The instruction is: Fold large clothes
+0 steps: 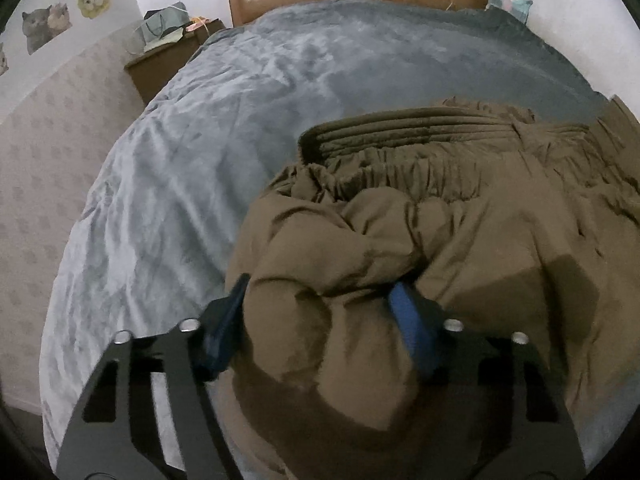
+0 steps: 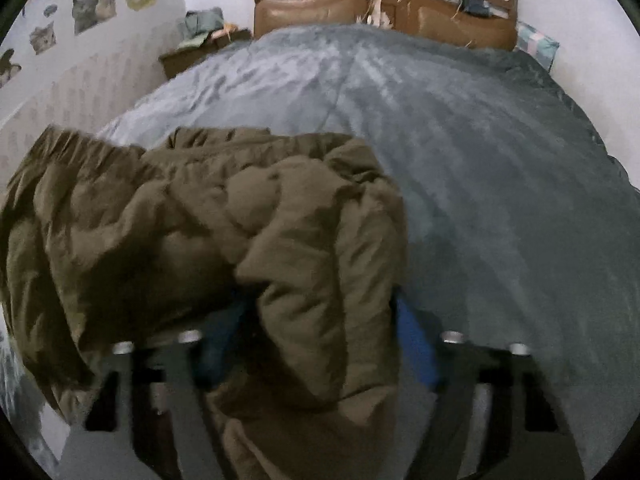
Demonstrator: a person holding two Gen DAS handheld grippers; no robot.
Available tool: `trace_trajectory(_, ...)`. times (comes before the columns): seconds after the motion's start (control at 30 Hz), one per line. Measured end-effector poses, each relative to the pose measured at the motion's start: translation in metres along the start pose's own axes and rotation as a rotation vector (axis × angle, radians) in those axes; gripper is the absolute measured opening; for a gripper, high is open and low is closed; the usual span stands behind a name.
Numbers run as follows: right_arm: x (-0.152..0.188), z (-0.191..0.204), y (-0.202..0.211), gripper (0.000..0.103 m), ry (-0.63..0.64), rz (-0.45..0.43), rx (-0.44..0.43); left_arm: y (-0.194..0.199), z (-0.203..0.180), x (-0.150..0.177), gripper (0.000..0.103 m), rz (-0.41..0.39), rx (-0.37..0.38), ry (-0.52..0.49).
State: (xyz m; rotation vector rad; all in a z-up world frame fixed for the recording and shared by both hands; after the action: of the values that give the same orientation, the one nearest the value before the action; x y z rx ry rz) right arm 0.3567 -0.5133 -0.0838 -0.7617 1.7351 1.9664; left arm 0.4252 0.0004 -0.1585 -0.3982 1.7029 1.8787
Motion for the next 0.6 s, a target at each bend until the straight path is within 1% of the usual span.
trace_trajectory(0.03, -0.001, 0.002, -0.003, 0.052, 0.001, 0.010, 0.002, -0.003, -0.001, -0.001, 0.057, 0.010, -0.006, -0.002)
trace_trajectory(0.07, -0.003, 0.004, -0.005, 0.048, -0.002, 0.017, 0.005, -0.008, -0.002, -0.003, 0.054, 0.024, -0.013, -0.002)
trace_trajectory(0.13, -0.006, 0.004, -0.005, 0.030, -0.010, 0.020, 0.010, -0.015, -0.003, -0.006, 0.041, 0.046, -0.027, -0.001)
trace_trajectory(0.17, -0.007, 0.004, -0.005, 0.027, -0.018, 0.010, 0.029, -0.019, -0.003, -0.009, 0.039, 0.059, -0.037, 0.003)
trace_trajectory(0.23, -0.011, 0.001, 0.000, 0.020, -0.045, -0.021, 0.051, -0.022, -0.004, -0.016, 0.025, 0.069, -0.048, 0.005)
trace_trajectory(0.33, -0.017, -0.005, 0.017, 0.016, -0.111, -0.119, 0.080, -0.016, -0.005, -0.024, 0.013, 0.039, -0.085, -0.004)
trace_trajectory(0.43, -0.026, -0.007, 0.040, 0.016, -0.136, -0.238, 0.111, -0.006, -0.001, -0.031, 0.010, -0.026, -0.146, 0.009)
trace_trajectory(0.47, -0.029, -0.008, 0.050, 0.016, -0.142, -0.287, 0.118, 0.002, 0.003, -0.036, 0.010, -0.070, -0.164, 0.025)
trace_trajectory(0.5, -0.033, -0.007, 0.063, 0.016, -0.142, -0.351, 0.120, 0.011, 0.008, -0.041, 0.010, -0.118, -0.162, 0.049)
trace_trajectory(0.53, -0.035, -0.006, 0.071, 0.016, -0.138, -0.385, 0.127, 0.017, 0.014, -0.045, 0.011, -0.144, -0.157, 0.068)
trace_trajectory(0.57, -0.038, -0.006, 0.076, 0.016, -0.136, -0.410, 0.146, 0.023, 0.021, -0.048, 0.011, -0.173, -0.146, 0.099)
trace_trajectory(0.6, -0.040, -0.006, 0.073, 0.016, -0.136, -0.399, 0.162, 0.020, 0.024, -0.050, 0.011, -0.170, -0.143, 0.111)
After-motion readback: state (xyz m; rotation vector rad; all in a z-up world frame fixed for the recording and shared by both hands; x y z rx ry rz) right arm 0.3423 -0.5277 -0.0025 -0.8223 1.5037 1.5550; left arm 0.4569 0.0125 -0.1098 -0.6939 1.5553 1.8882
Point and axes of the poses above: each gripper's, at about its wrist camera, not at the fingertips, and y roughly against the way its jaws point, z to its left, x to its underside, the point moved 2 cm from there along -y, roughly the way its jaws point, and after that the axes turned 2 degrees about -x, right-handed, at the moved point
